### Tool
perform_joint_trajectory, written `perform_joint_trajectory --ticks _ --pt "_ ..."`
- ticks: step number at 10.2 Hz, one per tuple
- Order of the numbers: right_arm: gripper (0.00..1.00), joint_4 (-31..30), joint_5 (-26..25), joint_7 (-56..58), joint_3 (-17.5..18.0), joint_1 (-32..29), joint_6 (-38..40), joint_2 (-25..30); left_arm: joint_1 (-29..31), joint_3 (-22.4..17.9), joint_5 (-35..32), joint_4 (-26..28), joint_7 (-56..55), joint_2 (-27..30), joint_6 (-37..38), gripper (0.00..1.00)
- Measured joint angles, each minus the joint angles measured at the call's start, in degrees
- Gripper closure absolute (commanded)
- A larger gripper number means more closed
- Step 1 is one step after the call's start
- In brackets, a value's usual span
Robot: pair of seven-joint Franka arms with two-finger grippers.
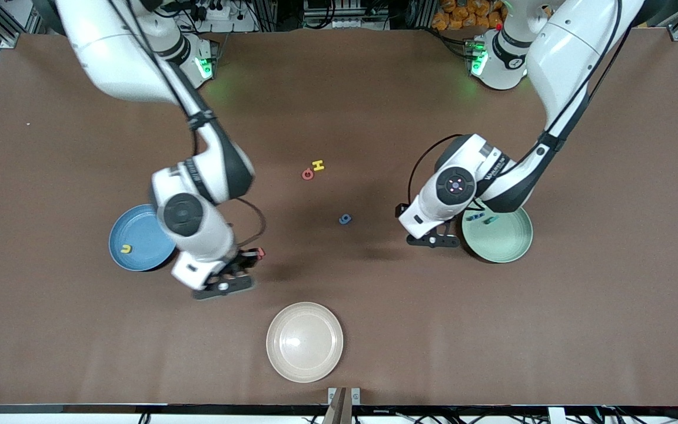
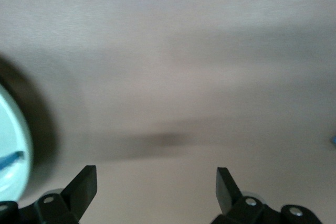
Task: Sort upper and lower case letters into plates
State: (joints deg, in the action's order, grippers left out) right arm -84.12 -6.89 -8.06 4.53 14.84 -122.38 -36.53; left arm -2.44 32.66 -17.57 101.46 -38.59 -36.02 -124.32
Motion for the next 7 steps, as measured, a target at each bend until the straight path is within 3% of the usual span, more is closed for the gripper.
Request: perform_joint_trajectory --ticks 3,7 --pt "1.00 -11.0 0.0 11.1 0.1 -11.3 0.0 5.3 -7.4 -0.1 -1.5 -2.5 -2.0 -0.1 -0.2 0.00" --pt "1.00 -19.2 0.0 12.7 0.1 -15.2 -1.4 6.5 -17.1 -0.1 -7.3 -6.3 3.2 -0.7 -4.6 0.00"
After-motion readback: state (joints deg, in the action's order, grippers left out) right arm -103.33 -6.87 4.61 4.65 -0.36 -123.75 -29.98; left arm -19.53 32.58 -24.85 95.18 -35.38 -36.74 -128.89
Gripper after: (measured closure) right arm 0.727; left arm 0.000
